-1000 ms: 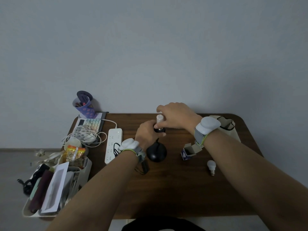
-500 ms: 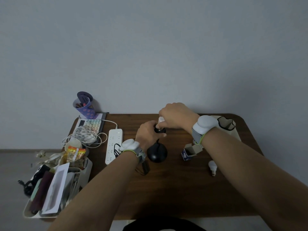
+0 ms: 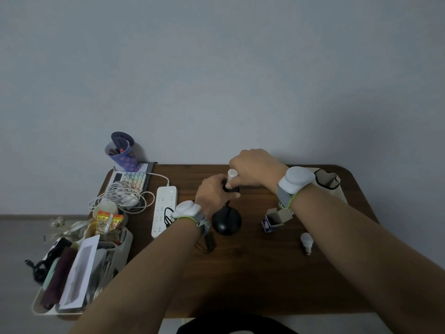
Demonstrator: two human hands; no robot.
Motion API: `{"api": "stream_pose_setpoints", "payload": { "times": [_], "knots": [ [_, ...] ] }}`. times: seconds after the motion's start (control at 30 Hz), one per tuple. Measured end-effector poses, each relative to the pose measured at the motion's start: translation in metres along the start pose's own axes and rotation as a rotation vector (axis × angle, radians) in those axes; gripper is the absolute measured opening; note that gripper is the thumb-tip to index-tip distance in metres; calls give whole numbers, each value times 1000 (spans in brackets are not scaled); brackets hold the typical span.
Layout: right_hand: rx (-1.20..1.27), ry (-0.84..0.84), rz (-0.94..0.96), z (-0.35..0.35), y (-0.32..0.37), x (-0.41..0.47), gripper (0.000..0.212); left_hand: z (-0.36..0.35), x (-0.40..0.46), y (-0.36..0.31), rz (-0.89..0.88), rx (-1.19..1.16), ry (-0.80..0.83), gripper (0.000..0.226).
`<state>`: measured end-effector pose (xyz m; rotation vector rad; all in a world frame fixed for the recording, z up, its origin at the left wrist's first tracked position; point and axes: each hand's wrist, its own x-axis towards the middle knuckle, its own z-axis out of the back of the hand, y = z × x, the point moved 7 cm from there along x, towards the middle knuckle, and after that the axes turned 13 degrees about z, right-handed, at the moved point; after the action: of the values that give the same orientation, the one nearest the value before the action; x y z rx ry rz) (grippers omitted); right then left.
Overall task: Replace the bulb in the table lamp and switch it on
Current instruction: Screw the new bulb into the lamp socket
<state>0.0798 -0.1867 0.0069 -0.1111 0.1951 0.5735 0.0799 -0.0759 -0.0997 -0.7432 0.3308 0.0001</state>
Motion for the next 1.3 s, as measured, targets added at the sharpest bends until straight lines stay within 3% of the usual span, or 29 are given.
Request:
{"api": "stream_pose_setpoints", "payload": {
  "times": [0.1,0.27,0.4,0.5,0.67,0.87,1.03,1.2,1.3],
  "knots": [
    [43,33,64,-3,2,-1,56,1,-1,1,-2,-12,-9,45],
    [23,1,45,0,2,-4,27,1,-1,-1,-6,-6,-9,43],
    [3,-6,-9,1,1,-5,45,2,-2,-1,-5,-6,2,34],
    [32,16,37,-1,2,-4,52,2,-2,0,-3,-13,-7,42],
    [11,-7,43,0,3,-5,25,1,-3,-1,6,-11,-20,47],
    [22,-5,21,1,3,-8,48,1,-3,-2,6,-2,-8,45],
    [11,-16,49,3,4,-8,26,3,-3,-2,1,8,-24,46],
    [15,-14,13,4,1,-10,53,2,-3,-2,-2,13,-14,44],
    [38,-2,67,3,6,-9,39,2,-3,-2,-6,7,-26,50]
  ]
}}
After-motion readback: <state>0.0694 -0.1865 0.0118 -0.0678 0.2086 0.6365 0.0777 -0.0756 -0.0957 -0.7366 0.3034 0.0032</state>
